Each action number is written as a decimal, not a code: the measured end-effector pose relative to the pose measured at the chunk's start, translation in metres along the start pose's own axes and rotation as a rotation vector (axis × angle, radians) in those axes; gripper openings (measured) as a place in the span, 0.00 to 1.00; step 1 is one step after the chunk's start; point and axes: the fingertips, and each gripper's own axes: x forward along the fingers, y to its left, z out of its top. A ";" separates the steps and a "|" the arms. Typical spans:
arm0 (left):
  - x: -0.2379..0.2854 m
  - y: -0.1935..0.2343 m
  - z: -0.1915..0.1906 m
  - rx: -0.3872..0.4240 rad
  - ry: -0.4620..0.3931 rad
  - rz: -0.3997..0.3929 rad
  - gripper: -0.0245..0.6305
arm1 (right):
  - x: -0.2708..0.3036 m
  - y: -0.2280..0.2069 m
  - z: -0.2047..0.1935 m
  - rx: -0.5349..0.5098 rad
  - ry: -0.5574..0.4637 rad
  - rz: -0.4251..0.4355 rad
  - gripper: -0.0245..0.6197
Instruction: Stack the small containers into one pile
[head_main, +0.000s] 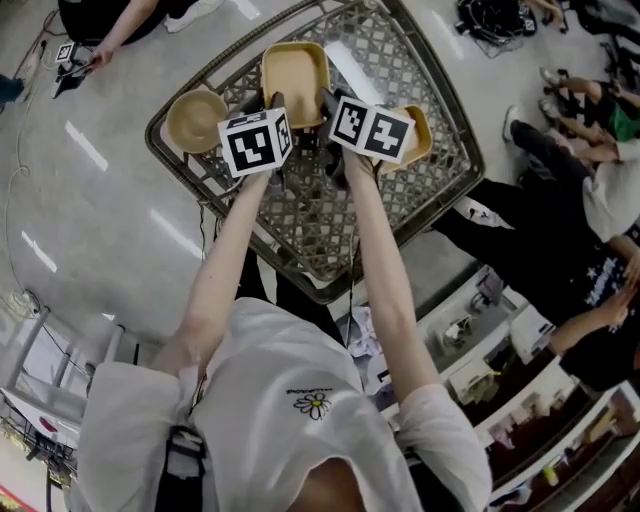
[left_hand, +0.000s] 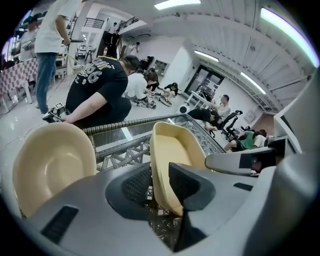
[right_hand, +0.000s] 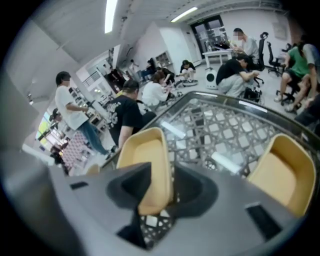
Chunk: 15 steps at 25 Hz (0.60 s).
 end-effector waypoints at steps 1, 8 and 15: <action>0.001 0.001 -0.001 0.002 0.000 0.001 0.24 | 0.002 -0.001 -0.002 0.002 0.007 -0.003 0.28; 0.006 0.007 -0.001 0.012 0.014 0.028 0.12 | 0.018 -0.004 -0.014 -0.002 0.059 -0.034 0.25; -0.007 0.002 0.019 0.055 -0.022 0.015 0.11 | 0.004 0.003 -0.005 -0.044 -0.002 -0.069 0.11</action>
